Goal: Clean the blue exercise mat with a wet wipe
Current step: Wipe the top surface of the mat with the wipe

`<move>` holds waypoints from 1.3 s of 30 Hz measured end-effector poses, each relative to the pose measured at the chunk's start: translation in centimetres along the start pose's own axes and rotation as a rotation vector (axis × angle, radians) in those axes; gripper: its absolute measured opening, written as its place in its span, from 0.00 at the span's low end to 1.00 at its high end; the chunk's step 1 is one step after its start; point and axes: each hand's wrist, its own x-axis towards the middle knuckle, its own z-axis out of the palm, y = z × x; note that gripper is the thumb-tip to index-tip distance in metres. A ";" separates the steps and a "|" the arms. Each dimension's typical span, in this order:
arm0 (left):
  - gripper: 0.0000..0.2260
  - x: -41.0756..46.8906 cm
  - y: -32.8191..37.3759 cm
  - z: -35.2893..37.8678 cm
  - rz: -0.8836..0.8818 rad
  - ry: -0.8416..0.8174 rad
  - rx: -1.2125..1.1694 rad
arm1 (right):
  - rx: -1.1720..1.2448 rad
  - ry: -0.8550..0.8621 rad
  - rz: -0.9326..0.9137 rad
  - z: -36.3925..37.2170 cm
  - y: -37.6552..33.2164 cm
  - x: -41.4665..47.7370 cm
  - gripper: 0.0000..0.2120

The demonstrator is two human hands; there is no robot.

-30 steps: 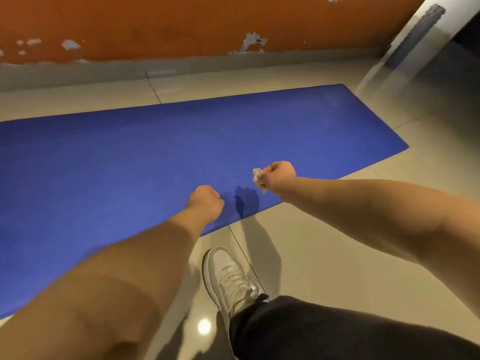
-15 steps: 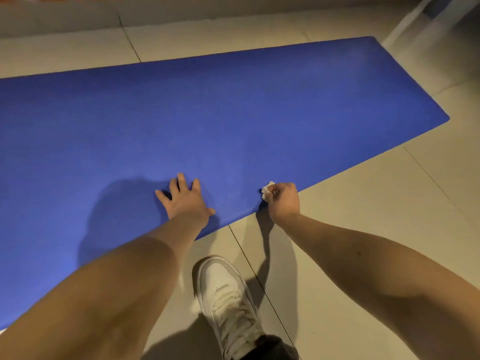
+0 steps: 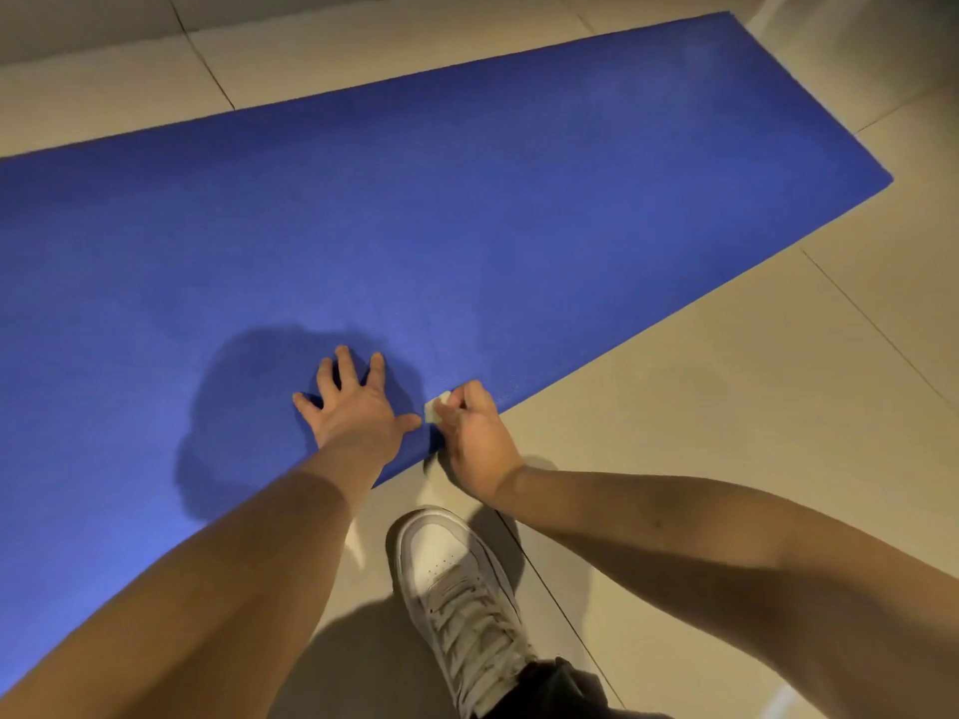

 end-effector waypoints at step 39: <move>0.46 1.3 -1.4 -0.4 -0.008 0.022 -0.073 | -0.818 -0.087 -0.290 -5.6 0.8 7.2 0.28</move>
